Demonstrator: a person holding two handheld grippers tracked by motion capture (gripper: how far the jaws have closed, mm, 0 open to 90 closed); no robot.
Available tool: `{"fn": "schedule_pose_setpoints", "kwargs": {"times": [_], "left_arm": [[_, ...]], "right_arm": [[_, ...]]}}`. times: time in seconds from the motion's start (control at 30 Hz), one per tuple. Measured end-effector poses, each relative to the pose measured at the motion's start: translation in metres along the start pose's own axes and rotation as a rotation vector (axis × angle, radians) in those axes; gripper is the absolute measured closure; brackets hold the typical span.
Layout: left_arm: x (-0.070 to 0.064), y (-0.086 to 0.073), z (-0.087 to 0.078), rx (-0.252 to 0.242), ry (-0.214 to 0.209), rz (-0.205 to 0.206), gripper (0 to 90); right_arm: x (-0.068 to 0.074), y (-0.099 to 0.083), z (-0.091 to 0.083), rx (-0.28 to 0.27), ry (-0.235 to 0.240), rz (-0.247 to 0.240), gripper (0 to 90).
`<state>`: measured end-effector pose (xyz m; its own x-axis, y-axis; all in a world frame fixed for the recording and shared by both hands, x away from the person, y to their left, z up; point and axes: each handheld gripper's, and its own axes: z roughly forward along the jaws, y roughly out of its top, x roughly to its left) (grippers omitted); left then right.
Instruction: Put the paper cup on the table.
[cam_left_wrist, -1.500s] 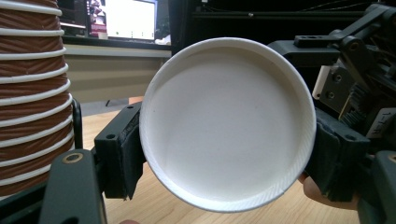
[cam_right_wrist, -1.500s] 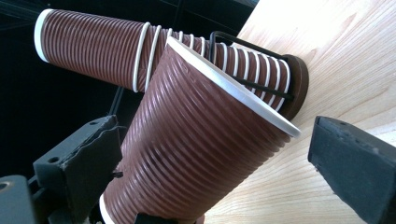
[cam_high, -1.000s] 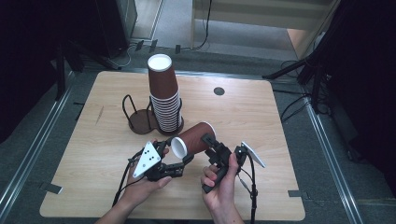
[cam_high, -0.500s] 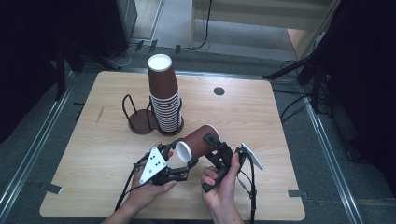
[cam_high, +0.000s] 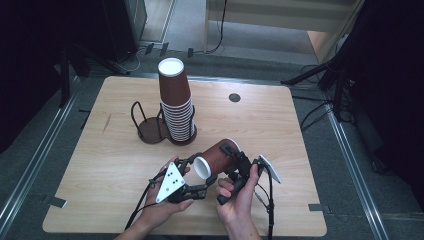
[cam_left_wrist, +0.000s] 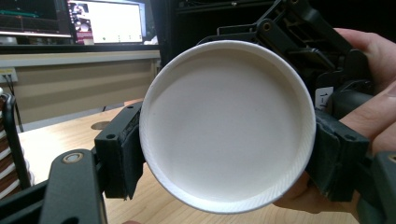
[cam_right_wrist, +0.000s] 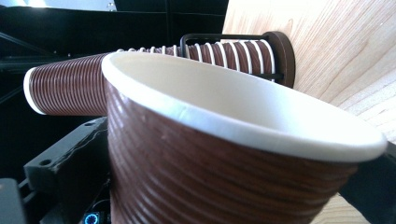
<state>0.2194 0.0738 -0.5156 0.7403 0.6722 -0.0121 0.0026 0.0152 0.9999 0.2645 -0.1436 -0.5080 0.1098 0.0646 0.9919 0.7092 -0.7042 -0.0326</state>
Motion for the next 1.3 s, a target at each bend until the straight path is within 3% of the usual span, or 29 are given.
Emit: {"fn": "schedule_pose_setpoints", "kwargs": {"times": [0.23, 0.47, 0.5, 0.57, 0.63, 0.87, 1.0, 1.1, 1.13, 1.2, 1.27, 1.3], "left_arm": [[0.003, 0.001, -0.003, -0.002, -0.001, 0.006, 24.5], [0.003, 0.004, -0.005, 0.009, -0.001, -0.013, 23.5], [0.003, 0.005, -0.006, 0.017, -0.003, -0.037, 22.0], [0.003, 0.007, -0.007, 0.025, -0.041, -0.09, 9.8], [0.003, 0.007, -0.008, 0.025, -0.053, -0.101, 1.2], [0.006, 0.009, -0.011, 0.061, -0.036, -0.128, 0.0], [0.01, 0.009, -0.014, 0.069, -0.027, -0.142, 0.0], [0.012, 0.009, -0.015, 0.07, -0.019, -0.152, 0.0], [0.013, 0.009, -0.016, 0.071, -0.017, -0.152, 0.0], [0.014, 0.009, -0.017, 0.075, -0.013, -0.155, 0.0], [0.015, 0.009, -0.017, 0.078, -0.015, -0.157, 0.0], [0.015, 0.009, -0.017, 0.08, -0.015, -0.16, 0.0]], "right_arm": [[0.0, 0.0, 0.001, 0.009, 0.017, -0.003, 5.2], [0.002, -0.002, 0.002, 0.005, 0.016, -0.028, 6.4], [0.003, -0.002, 0.002, 0.008, 0.019, -0.04, 6.6], [0.004, -0.001, 0.001, 0.003, 0.023, -0.046, 6.7], [0.004, -0.001, 0.001, -0.002, 0.024, -0.045, 6.7], [0.008, 0.007, -0.003, -0.062, 0.015, -0.104, 7.4], [0.013, 0.008, -0.005, -0.107, 0.022, -0.183, 7.7], [0.014, 0.009, -0.006, -0.115, 0.03, -0.211, 7.7], [0.016, 0.009, -0.006, -0.127, 0.024, -0.248, 7.7], [0.017, 0.009, -0.007, -0.123, 0.023, -0.258, 7.7], [0.02, 0.01, -0.008, -0.145, 0.035, -0.312, 7.7], [0.02, 0.01, -0.008, -0.145, 0.035, -0.312, 7.7]]}}
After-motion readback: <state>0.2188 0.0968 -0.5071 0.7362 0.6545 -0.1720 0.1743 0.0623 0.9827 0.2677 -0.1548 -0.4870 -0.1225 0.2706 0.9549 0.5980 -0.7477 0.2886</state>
